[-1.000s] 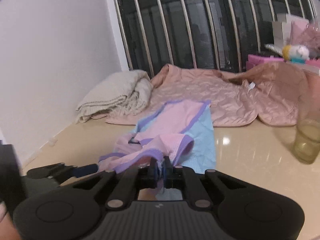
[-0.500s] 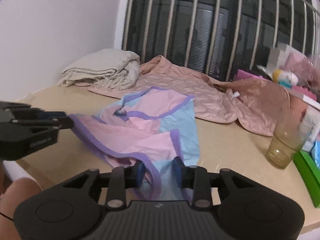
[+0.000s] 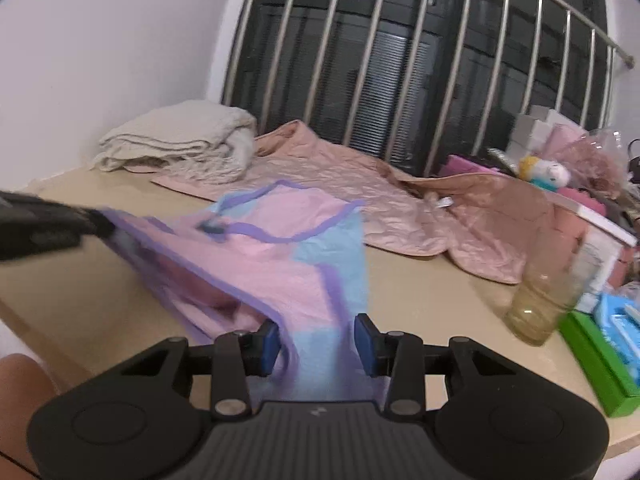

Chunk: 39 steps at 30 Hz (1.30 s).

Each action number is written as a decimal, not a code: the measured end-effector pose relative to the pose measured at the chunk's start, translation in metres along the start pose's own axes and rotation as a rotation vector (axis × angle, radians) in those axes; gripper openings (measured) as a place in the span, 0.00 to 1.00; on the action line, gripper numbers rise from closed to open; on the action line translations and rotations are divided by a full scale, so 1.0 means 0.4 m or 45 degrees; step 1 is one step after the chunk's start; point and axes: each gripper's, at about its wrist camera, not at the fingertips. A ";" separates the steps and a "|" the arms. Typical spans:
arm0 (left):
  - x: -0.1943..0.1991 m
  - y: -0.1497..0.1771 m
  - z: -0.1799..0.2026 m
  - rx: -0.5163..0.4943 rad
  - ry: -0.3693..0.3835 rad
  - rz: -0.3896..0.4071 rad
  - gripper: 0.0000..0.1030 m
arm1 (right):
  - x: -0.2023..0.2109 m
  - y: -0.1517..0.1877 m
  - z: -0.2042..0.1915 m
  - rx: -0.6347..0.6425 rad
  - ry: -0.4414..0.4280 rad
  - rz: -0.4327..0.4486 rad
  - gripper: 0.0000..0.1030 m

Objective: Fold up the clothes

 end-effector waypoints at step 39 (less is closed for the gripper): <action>0.156 -0.019 0.042 -0.201 -0.075 0.509 0.32 | 0.140 -0.011 0.098 -0.111 -0.011 0.388 0.02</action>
Point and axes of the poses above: each gripper's, at about its wrist camera, not at the fingertips, and x roughly against the way its jaws point, z to its right, y to its underside, and after that the axes turned 7 degrees about y, right-handed
